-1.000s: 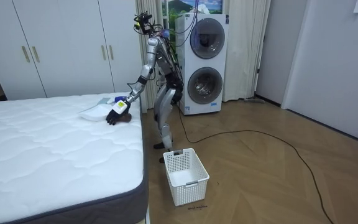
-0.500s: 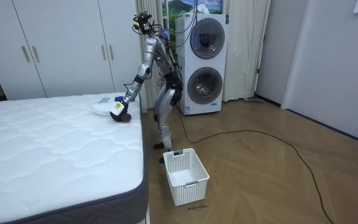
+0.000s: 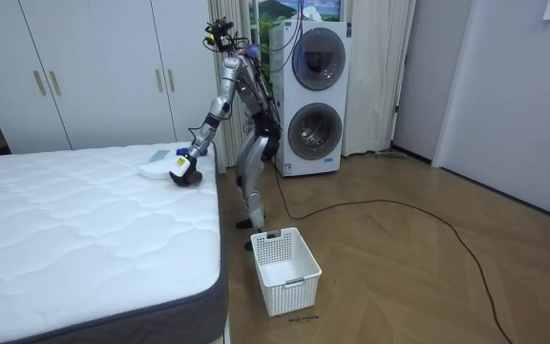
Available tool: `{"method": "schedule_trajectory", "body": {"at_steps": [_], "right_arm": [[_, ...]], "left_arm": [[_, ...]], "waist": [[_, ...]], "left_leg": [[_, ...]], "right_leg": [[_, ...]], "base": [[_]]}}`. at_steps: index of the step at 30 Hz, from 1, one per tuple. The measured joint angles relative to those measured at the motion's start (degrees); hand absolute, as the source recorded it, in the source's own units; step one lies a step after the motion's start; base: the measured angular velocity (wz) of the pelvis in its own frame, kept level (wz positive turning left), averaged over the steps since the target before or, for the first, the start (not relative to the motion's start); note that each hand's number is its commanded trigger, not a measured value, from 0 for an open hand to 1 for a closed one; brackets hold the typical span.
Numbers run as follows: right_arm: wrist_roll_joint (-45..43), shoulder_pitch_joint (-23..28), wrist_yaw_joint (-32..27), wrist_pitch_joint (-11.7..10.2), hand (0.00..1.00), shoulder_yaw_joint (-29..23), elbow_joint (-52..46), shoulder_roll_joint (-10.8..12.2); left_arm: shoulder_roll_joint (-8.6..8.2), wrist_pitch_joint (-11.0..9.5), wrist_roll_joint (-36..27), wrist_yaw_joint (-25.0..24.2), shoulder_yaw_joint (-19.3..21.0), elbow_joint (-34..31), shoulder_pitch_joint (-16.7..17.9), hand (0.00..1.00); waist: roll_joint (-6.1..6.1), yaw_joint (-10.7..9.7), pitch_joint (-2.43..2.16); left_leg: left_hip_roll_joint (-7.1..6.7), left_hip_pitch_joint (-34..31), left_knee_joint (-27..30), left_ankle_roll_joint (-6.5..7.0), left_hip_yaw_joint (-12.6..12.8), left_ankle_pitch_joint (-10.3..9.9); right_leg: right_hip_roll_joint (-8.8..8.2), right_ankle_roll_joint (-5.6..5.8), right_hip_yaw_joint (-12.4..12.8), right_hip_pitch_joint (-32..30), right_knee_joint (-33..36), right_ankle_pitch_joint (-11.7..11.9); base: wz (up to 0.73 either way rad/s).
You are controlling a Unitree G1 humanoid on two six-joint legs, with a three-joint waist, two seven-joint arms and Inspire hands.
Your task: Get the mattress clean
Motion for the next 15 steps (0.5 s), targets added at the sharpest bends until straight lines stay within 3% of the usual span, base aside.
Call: {"method": "schedule_trajectory", "body": {"at_steps": [8,15], "right_arm": [[0.4,-0.1,-2.0,-1.4,0.00,-0.2,-0.5,-0.1],[2.0,0.5,-2.7,-3.2,0.00,-0.4,-0.2,-1.4]], "left_arm": [[0.24,-1.4,1.7,3.7,0.1,0.9,0.0,1.00],[1.35,-4.6,14.5,12.9,2.0,0.7,0.4,1.00]], "waist": [[-0.01,0.2,-0.05],[-0.03,2.5,-0.36]], "left_leg": [[0.19,-0.1,0.4,0.02,-0.1,0.0],[0.20,0.0,0.3,0.01,0.0,0.0]], "right_leg": [[0.07,0.03,-0.3,0.3,-0.1,0.0],[0.05,0.00,-0.3,0.3,0.0,0.0]], "base": [[0.01],[0.00]]}}
